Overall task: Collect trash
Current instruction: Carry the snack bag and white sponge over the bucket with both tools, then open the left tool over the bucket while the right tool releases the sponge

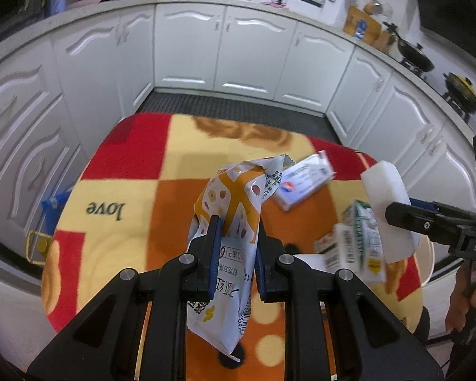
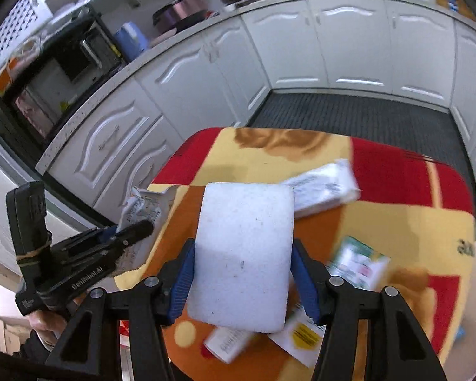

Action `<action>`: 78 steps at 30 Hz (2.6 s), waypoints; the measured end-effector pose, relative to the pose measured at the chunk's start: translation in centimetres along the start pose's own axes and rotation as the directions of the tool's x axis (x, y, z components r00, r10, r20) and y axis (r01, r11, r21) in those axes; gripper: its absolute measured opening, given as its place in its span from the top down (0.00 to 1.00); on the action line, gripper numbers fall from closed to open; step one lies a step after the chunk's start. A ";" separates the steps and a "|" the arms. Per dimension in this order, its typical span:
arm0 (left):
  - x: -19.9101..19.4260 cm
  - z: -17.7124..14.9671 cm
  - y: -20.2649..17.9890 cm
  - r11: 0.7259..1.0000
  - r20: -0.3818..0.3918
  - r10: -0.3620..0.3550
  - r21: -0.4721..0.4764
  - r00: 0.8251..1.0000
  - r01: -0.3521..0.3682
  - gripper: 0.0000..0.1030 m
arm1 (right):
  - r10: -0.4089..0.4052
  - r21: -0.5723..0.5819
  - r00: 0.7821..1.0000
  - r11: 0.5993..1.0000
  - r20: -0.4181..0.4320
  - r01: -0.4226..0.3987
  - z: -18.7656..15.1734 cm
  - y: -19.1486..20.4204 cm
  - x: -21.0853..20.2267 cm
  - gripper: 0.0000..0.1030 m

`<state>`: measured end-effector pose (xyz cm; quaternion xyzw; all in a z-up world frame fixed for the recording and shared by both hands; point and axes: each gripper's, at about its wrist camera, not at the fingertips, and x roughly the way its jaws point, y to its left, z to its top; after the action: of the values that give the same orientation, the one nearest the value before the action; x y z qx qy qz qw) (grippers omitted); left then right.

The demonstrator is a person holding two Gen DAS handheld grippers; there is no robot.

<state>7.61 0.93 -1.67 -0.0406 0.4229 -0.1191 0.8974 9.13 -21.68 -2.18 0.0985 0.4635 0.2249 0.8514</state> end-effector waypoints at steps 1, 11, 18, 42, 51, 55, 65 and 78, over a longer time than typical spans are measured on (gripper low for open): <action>-0.3 0.2 -0.9 1.000 0.008 -0.010 0.013 1.000 0.009 0.85 | -0.008 0.007 1.000 1.000 0.009 0.008 -0.3 -0.5 -0.7 0.46; -1.7 1.3 -8.0 0.990 0.036 -0.083 0.119 0.996 0.078 0.85 | -0.082 0.101 0.994 0.992 0.075 0.074 -3.0 -6.0 -6.6 0.46; -2.0 1.8 -13.6 0.971 0.041 -0.145 0.200 0.989 0.134 0.85 | -0.144 0.167 0.984 0.978 0.106 0.126 -4.8 -9.4 -9.8 0.45; 0.9 0.4 -25.3 0.915 -0.051 -0.243 0.318 0.969 0.246 0.85 | -0.264 0.304 0.957 0.927 0.116 0.219 -9.4 -16.7 -14.7 0.45; 2.7 -0.6 -28.5 0.898 -0.098 -0.264 0.338 0.959 0.282 0.85 | -0.306 0.350 0.946 0.902 0.103 0.254 -11.1 -19.1 -15.7 0.45; 3.4 -0.9 -29.8 0.889 -0.119 -0.280 0.344 0.953 0.304 0.85 | -0.327 0.374 0.941 0.887 0.092 0.271 -12.1 -20.5 -16.2 0.45; 6.2 -2.0 -33.4 0.869 -0.187 -0.316 0.336 0.930 0.363 0.85 | -0.372 0.438 0.927 0.843 0.054 0.313 -14.4 -24.2 -16.6 0.45; 9.6 -2.9 -35.5 0.864 -0.232 -0.356 0.287 0.905 0.413 0.71 | -0.419 0.505 0.908 0.785 0.009 0.358 -16.1 -27.3 -15.1 0.42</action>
<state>4.88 -35.72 -4.60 0.0365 0.4557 -0.3680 0.8097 -3.37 -53.51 -10.11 0.2279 0.4632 -0.0872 0.8520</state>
